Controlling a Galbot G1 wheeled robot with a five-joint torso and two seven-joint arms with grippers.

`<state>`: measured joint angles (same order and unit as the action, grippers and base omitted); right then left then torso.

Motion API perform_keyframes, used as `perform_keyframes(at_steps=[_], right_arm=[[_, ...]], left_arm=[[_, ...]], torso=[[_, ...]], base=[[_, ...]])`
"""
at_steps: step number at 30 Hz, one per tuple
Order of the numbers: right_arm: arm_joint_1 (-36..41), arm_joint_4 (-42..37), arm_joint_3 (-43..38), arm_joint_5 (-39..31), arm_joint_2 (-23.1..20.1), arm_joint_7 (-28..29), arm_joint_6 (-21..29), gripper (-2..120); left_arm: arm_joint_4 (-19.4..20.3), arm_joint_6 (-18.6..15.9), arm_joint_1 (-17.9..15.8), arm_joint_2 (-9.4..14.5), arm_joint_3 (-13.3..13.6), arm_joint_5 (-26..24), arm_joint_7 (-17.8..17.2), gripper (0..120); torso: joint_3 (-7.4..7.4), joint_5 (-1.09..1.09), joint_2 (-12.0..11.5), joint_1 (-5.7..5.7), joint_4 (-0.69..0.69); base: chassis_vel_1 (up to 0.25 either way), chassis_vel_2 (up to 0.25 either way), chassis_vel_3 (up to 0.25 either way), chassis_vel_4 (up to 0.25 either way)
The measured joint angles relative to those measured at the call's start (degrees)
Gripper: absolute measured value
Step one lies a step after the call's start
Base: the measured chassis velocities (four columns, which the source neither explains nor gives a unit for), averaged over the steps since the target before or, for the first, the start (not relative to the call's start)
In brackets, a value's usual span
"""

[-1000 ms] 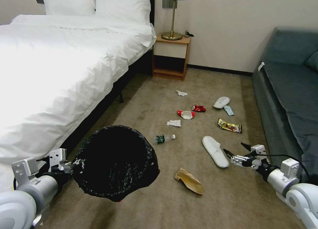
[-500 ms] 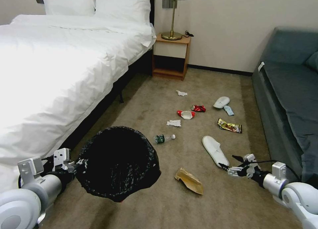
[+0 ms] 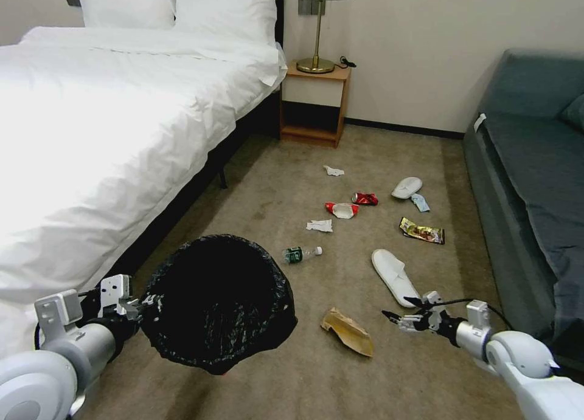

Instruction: Pick up the trash bin, then pick up the garbage on the floor and place it into the trash bin.

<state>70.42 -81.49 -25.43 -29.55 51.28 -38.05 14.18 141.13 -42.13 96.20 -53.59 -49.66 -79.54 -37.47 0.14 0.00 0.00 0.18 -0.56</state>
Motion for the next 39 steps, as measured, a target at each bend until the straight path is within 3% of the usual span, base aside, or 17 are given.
perform_keyframes(at_steps=[20, 39], right_arm=[[-10.13, 13.08, 14.05, 2.47, 4.22, -1.23, -1.48, 100], [-12.53, 21.72, 16.12, 7.59, 9.07, -0.20, -2.05, 99]], left_arm=[[-0.12, 0.00, 0.02, -0.22, 0.94, 1.19, 0.35, 3], [-0.36, 0.00, 0.03, -0.29, 1.51, 2.17, 0.80, 3]], torso=[[0.00, -0.01, 0.00, 0.00, -0.01], [0.00, 0.00, 0.00, 0.00, 0.00]], base=[[0.000, 0.000, 0.000, 0.000], [0.000, 0.000, 0.000, 0.000]])
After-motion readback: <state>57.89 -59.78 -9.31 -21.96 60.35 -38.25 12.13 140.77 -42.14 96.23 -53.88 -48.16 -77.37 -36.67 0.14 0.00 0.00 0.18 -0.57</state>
